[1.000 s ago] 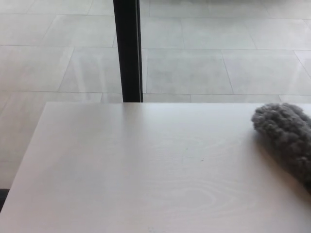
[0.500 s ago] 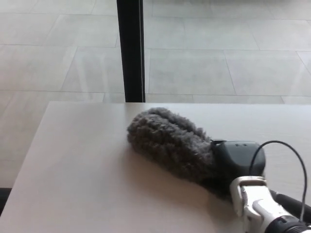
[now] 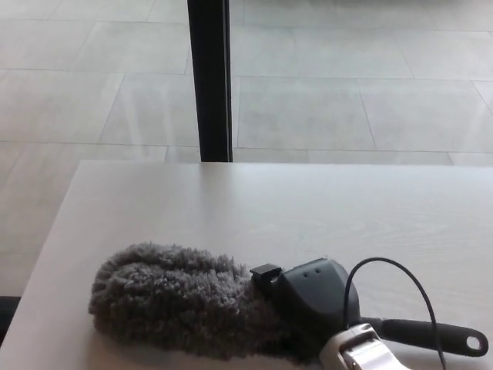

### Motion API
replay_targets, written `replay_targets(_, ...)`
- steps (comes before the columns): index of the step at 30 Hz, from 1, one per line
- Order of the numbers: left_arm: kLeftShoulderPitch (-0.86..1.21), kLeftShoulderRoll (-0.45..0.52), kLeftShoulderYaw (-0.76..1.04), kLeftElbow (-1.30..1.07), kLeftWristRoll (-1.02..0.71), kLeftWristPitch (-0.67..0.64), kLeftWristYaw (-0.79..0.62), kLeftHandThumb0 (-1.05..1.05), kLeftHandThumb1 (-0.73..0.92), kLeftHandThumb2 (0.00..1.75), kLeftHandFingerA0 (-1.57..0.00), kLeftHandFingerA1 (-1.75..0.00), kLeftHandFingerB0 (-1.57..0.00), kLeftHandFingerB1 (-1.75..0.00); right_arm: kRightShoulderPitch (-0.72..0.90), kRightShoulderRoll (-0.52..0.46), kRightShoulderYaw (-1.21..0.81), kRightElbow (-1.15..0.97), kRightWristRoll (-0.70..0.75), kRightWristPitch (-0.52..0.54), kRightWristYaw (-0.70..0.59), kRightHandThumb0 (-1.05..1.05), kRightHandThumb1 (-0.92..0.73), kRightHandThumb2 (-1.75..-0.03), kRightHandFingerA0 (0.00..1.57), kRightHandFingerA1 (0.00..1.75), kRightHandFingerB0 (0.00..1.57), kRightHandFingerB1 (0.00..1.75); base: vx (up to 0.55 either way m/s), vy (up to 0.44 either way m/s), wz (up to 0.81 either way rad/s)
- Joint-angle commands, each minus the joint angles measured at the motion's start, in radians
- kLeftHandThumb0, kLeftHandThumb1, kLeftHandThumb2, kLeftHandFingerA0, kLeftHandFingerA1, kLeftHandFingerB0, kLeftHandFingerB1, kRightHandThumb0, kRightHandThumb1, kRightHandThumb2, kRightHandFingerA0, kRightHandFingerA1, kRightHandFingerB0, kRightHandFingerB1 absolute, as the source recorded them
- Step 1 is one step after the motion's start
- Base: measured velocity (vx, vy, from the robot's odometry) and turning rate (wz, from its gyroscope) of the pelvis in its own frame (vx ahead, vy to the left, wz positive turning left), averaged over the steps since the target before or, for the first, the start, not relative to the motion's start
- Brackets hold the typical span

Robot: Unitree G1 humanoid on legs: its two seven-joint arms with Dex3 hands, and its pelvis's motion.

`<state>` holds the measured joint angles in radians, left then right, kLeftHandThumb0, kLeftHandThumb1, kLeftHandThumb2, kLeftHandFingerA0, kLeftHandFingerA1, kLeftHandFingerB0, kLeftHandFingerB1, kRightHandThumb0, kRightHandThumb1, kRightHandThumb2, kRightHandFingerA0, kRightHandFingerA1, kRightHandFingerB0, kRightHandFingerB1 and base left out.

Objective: The robot uses its right hand to pick up the duster kept in the middle of the desk and use it to wipe the desk by swiping its surface twice

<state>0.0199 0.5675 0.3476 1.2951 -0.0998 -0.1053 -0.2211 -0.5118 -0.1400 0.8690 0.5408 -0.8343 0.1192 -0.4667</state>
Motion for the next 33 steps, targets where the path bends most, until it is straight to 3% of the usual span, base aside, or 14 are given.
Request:
replay_targets(1,0.0,0.031,0.01,0.007,-0.006,0.005,0.001,-0.44,0.6,0.58,-0.71,-0.59,-0.7,-0.54,0.097,-0.147,0.004,-0.127,-0.01,-0.168,0.076,-0.36,-0.55,-0.87,1.06,1.75,0.95,0.76,0.0,0.0,0.0)
replay_targets(5,-0.002,0.03,0.001,0.01,0.003,0.005,0.011,-0.44,0.59,0.58,-0.76,-0.58,-0.71,-0.53,0.124,-0.225,-0.026,-0.168,-0.014,-0.19,0.102,-0.31,-0.58,-0.72,0.96,1.74,0.85,0.94,0.0,0.0,0.0)
replay_targets(11,0.005,0.028,-0.006,0.01,0.01,-0.004,0.015,-0.45,0.6,0.58,-0.76,-0.59,-0.71,-0.53,0.124,-0.255,-0.061,-0.134,-0.05,-0.215,0.074,-0.33,-0.62,-0.75,0.96,1.75,0.86,0.86,0.0,0.0,0.0)
replay_targets(14,0.004,0.029,-0.027,0.008,0.029,-0.003,0.035,-0.5,0.61,0.58,-0.9,-0.87,-0.76,-0.53,0.111,-0.241,-0.071,-0.104,-0.064,-0.215,0.066,-0.36,-0.62,-0.75,0.91,1.75,0.84,1.04,0.0,0.0,0.0)
replay_targets(15,0.005,0.027,-0.025,0.006,0.024,-0.004,0.033,-0.47,0.6,0.57,-0.85,-0.8,-0.79,-0.59,0.103,-0.232,-0.072,-0.095,-0.071,-0.206,0.07,-0.41,-0.49,-0.99,1.2,1.33,0.83,0.92,0.0,0.0,0.0)
replay_targets(19,0.0,0.022,-0.013,0.013,0.008,-0.001,0.025,-0.46,0.6,0.58,-0.77,-0.61,-0.74,-0.56,0.056,-0.186,-0.08,-0.055,-0.091,-0.165,0.095,-0.43,-0.47,-0.97,1.19,1.33,0.82,0.94,0.0,0.0,0.0)
replay_targets(20,0.002,0.022,-0.015,0.013,0.009,-0.005,0.02,-0.47,0.6,0.58,-0.8,-0.65,-0.75,-0.57,0.035,-0.172,-0.085,-0.024,-0.096,-0.159,0.079,-0.39,-0.63,-0.68,0.95,1.71,0.87,0.8,0.0,0.0,0.0)
replay_targets(23,0.011,0.021,-0.024,0.0,0.016,-0.017,0.015,-0.48,0.61,0.58,-0.8,-0.68,-0.76,-0.58,-0.039,-0.106,-0.123,0.095,-0.091,-0.08,0.066,-0.45,-0.66,-0.64,0.92,1.75,0.86,0.75,0.0,0.0,0.0)
replay_targets(28,0.012,0.017,-0.012,0.006,0.003,-0.013,0.013,-0.46,0.62,0.58,-0.79,-0.71,-0.72,-0.55,-0.148,-0.049,-0.17,0.277,-0.061,-0.058,0.067,-0.38,-0.63,-0.74,0.97,1.75,0.8,1.18,0.0,0.0,0.0)
replay_targets(29,0.012,0.016,-0.009,0.005,0.0,-0.011,0.012,-0.45,0.61,0.58,-0.81,-0.74,-0.74,-0.57,-0.176,-0.048,-0.179,0.354,-0.055,-0.056,0.056,-0.32,-0.56,-0.86,1.21,1.66,0.86,1.24,0.0,0.0,0.0)
replay_targets(30,0.012,0.016,-0.014,0.008,0.007,-0.013,0.015,-0.46,0.61,0.58,-0.81,-0.71,-0.73,-0.55,-0.195,-0.04,-0.178,0.412,-0.061,-0.017,0.065,-0.36,-0.7,-0.8,0.98,1.75,0.75,1.04,0.0,0.0,0.0)
replay_targets(31,0.01,0.01,-0.011,0.007,0.002,-0.013,0.014,-0.46,0.6,0.58,-0.79,-0.67,-0.73,-0.54,-0.197,-0.048,-0.195,0.437,-0.044,-0.015,0.059,-0.37,-0.58,-0.85,1.17,1.63,0.86,1.04,0.0,0.0,0.0)
replay_targets(32,0.006,0.005,-0.005,0.009,-0.005,-0.01,0.011,-0.45,0.6,0.58,-0.78,-0.62,-0.73,-0.53,-0.211,-0.053,-0.213,0.494,-0.024,0.008,0.079,-0.37,-0.67,-0.73,0.98,1.75,0.77,1.02,0.0,0.0,0.0)
replay_targets(33,0.0,-0.002,0.01,0.018,-0.02,0.001,-0.004,-0.44,0.6,0.58,-0.71,-0.53,-0.71,-0.52,-0.209,-0.079,-0.232,0.549,-0.013,0.051,0.091,-0.47,-0.5,-0.96,1.2,1.37,0.8,1.1,0.0,0.0,0.0)
